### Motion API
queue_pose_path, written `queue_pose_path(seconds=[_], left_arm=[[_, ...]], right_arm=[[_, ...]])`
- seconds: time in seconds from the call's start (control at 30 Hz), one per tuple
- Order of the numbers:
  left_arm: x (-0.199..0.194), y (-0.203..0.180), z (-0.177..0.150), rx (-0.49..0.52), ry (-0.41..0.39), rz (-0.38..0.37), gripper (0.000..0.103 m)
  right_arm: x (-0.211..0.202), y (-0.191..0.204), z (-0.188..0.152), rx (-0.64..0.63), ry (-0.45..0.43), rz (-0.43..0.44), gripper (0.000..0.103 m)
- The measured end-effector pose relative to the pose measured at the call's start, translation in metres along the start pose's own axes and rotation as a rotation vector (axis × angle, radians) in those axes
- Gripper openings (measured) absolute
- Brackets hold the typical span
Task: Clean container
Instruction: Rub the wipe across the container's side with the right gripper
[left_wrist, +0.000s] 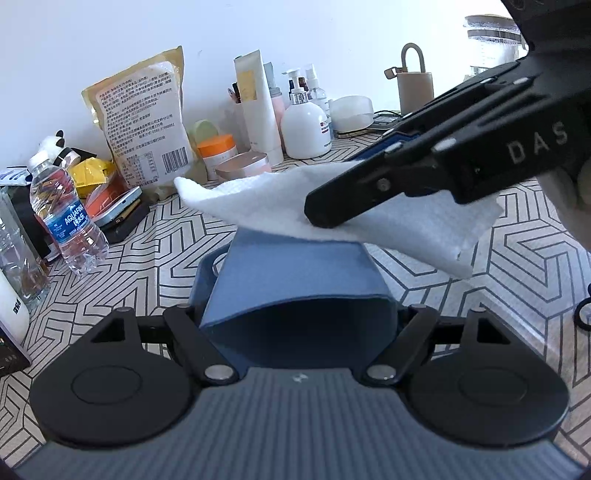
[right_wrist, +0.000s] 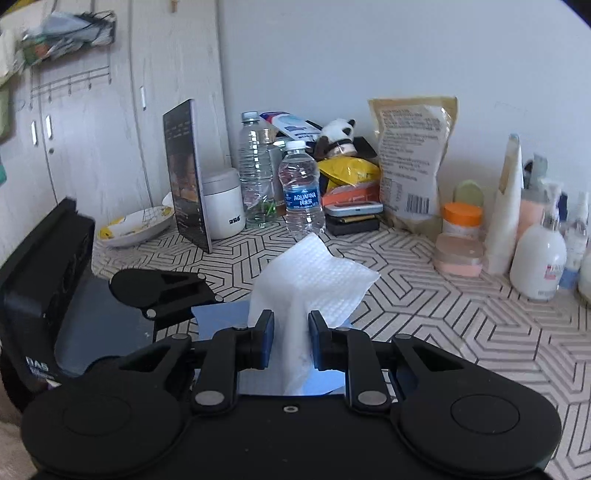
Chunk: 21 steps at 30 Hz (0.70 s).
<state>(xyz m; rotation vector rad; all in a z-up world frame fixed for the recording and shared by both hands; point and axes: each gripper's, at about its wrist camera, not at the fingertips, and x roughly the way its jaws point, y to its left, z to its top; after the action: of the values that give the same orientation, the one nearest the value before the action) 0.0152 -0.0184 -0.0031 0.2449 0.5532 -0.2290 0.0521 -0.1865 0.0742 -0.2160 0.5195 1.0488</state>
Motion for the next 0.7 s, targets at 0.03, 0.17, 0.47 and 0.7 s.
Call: queue_pose_path(seconds=[0.03,0.17,0.47,0.7], left_arm=[[0.0,0.0,0.0,-0.001,-0.001,-0.001,0.079],[-0.003,0.0,-0.002,-0.007,-0.005,0.005,0.079],[-0.011,0.012,-0.006,-0.028,-0.001,0.03,0.078],[-0.025,-0.005,-0.008,-0.027,0.005,0.028,0.078]], right_arm=[[0.0,0.001,0.0,-0.009,-0.002,0.0,0.024],[-0.002,0.002,0.002,-0.013,0.006,0.009,0.024],[-0.006,-0.006,0.0,0.016,0.018,-0.006,0.023],[-0.005,-0.009,-0.003,0.009,0.046,-0.043,0.023]])
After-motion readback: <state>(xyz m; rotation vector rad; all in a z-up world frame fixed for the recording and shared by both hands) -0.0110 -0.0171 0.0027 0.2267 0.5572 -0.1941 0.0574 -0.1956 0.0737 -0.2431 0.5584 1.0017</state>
